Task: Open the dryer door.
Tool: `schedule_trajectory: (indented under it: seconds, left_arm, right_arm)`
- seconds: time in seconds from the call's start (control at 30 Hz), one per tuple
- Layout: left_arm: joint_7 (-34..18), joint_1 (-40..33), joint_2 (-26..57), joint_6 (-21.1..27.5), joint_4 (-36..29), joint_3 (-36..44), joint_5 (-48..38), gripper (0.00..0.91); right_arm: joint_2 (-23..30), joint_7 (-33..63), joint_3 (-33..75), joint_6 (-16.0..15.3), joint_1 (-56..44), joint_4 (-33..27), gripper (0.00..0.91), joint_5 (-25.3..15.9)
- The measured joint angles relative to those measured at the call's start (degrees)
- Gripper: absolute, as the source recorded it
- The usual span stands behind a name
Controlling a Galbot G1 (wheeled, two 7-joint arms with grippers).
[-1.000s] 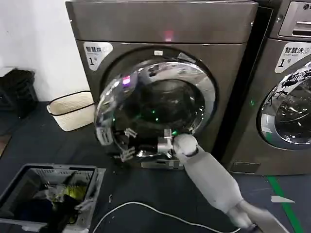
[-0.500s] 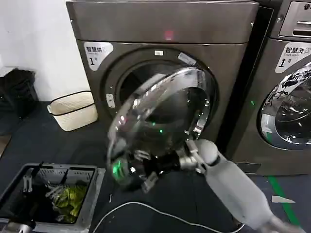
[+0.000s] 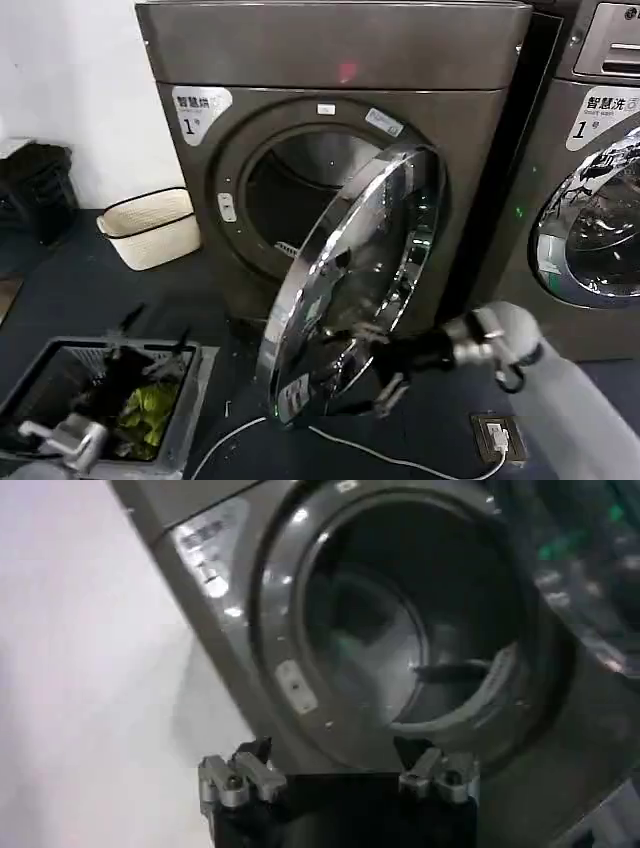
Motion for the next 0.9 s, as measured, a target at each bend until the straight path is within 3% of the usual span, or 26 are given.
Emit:
schedule_trajectory:
  seconds: [0.33,0.6,0.77,0.9]
  left_arm:
    - [3.6,-6.0,5.8,-3.2,2.2,12.3,0.0,0.907]
    - [3.5,-11.8,9.6,-5.1,4.2,22.8,-0.8,0.907]
    - [3.4,-16.5,9.9,-5.6,6.2,29.8,-1.5,0.907]
    - [3.4,-20.2,9.5,-5.7,7.7,34.5,-1.7,0.907]
  right_arm:
    - [-0.3,1.4,29.0,2.0,-21.8,5.0,0.907,2.4]
    - [4.1,7.5,56.7,10.4,-40.8,4.6,0.907,4.5]
    - [9.3,15.9,71.5,16.7,-48.6,2.7,0.907,-0.7]
    - [13.5,26.4,81.1,18.6,-50.9,1.8,0.907,-7.8]
